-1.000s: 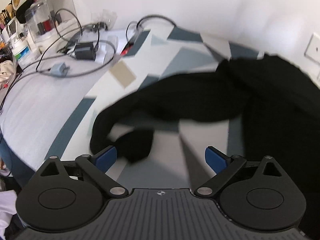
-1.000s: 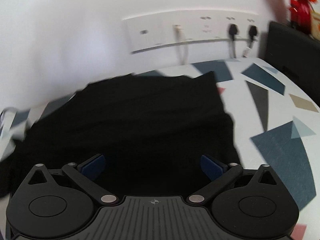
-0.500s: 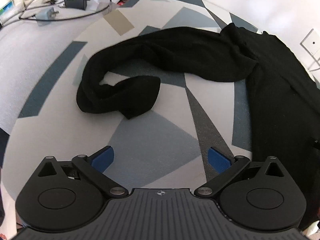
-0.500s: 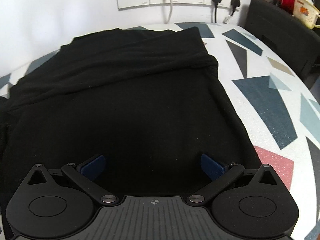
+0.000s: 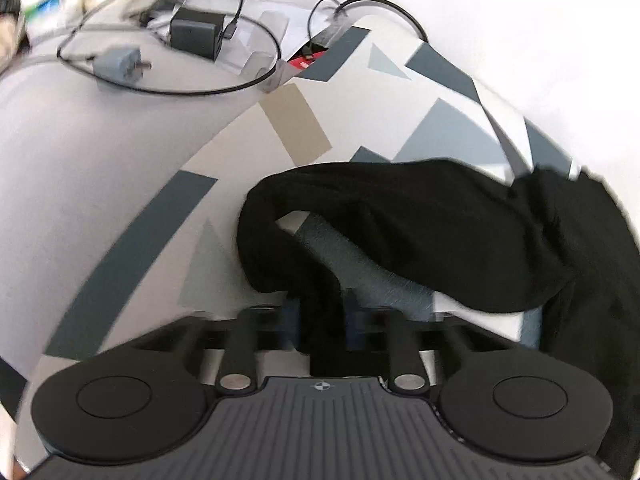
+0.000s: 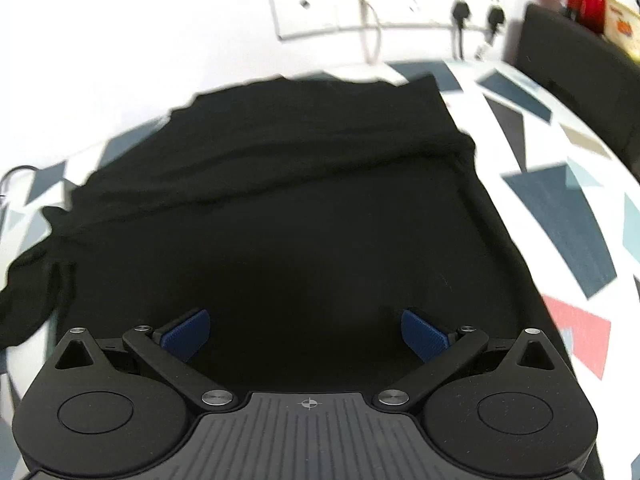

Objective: Fold clothes

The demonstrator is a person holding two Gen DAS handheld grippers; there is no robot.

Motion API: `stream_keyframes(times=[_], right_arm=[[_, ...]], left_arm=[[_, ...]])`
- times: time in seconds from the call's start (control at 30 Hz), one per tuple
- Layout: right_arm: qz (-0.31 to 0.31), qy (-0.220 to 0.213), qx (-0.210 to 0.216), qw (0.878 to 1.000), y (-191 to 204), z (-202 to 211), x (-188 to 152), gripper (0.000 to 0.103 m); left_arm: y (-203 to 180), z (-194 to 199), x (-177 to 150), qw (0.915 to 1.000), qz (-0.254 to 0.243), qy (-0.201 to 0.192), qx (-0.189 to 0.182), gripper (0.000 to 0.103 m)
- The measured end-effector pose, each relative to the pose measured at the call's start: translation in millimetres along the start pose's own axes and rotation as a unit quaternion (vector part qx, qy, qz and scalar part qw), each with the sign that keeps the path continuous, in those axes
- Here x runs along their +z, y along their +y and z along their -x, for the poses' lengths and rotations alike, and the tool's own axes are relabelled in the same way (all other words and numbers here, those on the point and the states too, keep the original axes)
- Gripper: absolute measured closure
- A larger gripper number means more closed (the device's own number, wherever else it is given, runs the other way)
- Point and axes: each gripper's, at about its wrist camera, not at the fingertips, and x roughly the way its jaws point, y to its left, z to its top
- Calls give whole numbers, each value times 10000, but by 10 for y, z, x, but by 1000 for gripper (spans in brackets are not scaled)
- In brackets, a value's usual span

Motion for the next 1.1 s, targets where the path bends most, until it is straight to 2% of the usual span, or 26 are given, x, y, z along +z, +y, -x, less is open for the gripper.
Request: stream_keyframes(times=[0.17,0.23,0.37,0.47,0.6,0.67,0.8,0.83,0.9,0.93,0.97,1.03,1.1], right_arm=[[462,-452,114,9978,92,98,297,1],[550,-294,113,9980,113,4,456,1],[-57,-127,310,9994,-27,-152,692,1],[-389,-154,487,9979,-191,-214,790,1],[-499,-241,377,9977,-519,-235,824,1],[-618,-311,278,9972,-767,-191,833,1],[-874,-491,-39,9950,-1266,-96,840,1],[-927,-525,-150,9942,-1367,-91,836,1],[-1008,-547,-317,9929,-1534,-103,827,1],[-1044,-532,-376,9924,-1613,-115,825,1],[-1071,-510,-397,9921,-1675,-132,823,1],[-1109,-475,-377,9920,-1757,-160,821,1],[-1123,-494,-290,9920,-1772,-173,825,1]], left_arm=[[-134,271,288,9984,-24,-568,-1,85],[-237,339,423,9975,63,-697,-74,86],[-606,532,671,9944,114,-1028,-236,88],[-1203,618,729,9902,-414,-1191,-605,88],[-2120,588,666,9808,-1001,-1119,-1242,88],[-2592,526,575,9734,-1292,-1016,-1596,88],[-3545,288,192,9503,-1950,-634,-2342,88],[-3712,196,86,9447,-2025,-452,-2538,85],[-3991,-29,-130,9343,-2322,-34,-2705,63],[-4082,-119,-221,9317,-2569,159,-2563,37],[-4159,-197,-307,9290,-2820,335,-2374,28],[-4136,-231,-402,9211,-3209,338,-2176,28],[-3920,-158,-359,9159,-3202,319,-2401,28]])
